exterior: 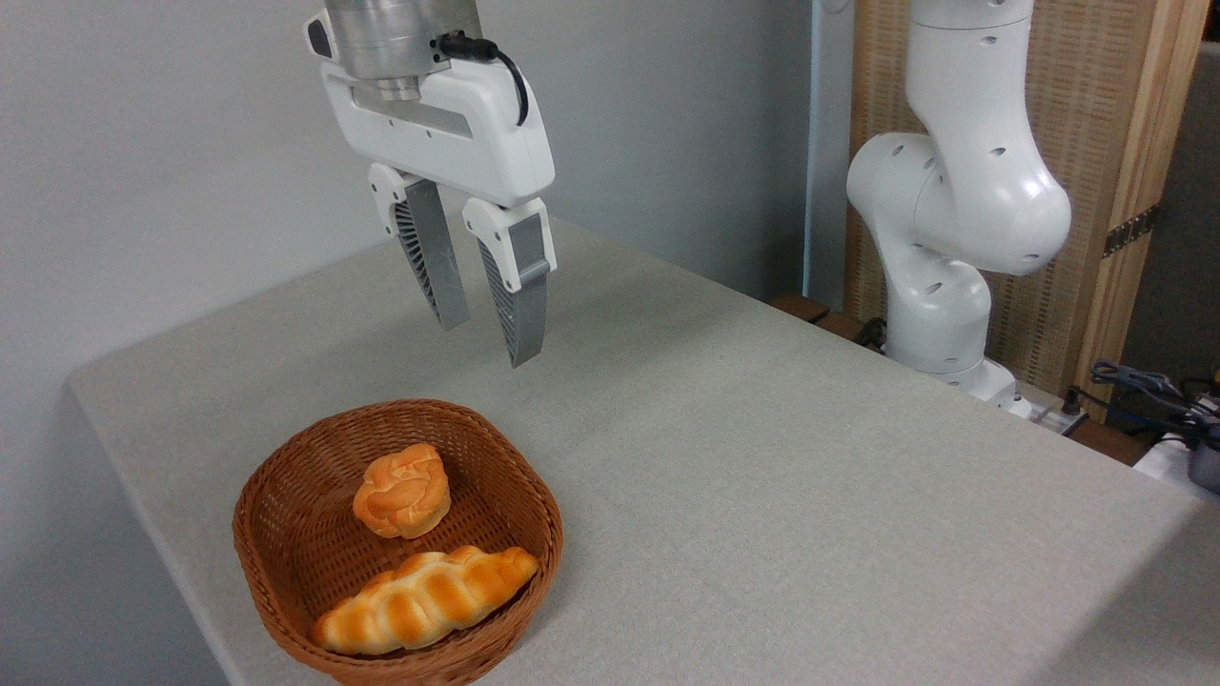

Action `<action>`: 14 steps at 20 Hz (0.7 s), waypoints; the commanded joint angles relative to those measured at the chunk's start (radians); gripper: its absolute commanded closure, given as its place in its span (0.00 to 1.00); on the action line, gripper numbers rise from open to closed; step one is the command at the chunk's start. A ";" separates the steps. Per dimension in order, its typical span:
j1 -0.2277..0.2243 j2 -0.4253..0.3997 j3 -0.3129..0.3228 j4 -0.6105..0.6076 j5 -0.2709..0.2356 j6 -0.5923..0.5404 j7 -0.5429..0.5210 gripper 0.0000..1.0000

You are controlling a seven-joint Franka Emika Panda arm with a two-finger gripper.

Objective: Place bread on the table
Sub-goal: 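Move the open gripper down toward the round orange bun in the basket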

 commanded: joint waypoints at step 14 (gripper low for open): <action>-0.006 -0.029 0.033 -0.057 -0.061 0.042 0.041 0.00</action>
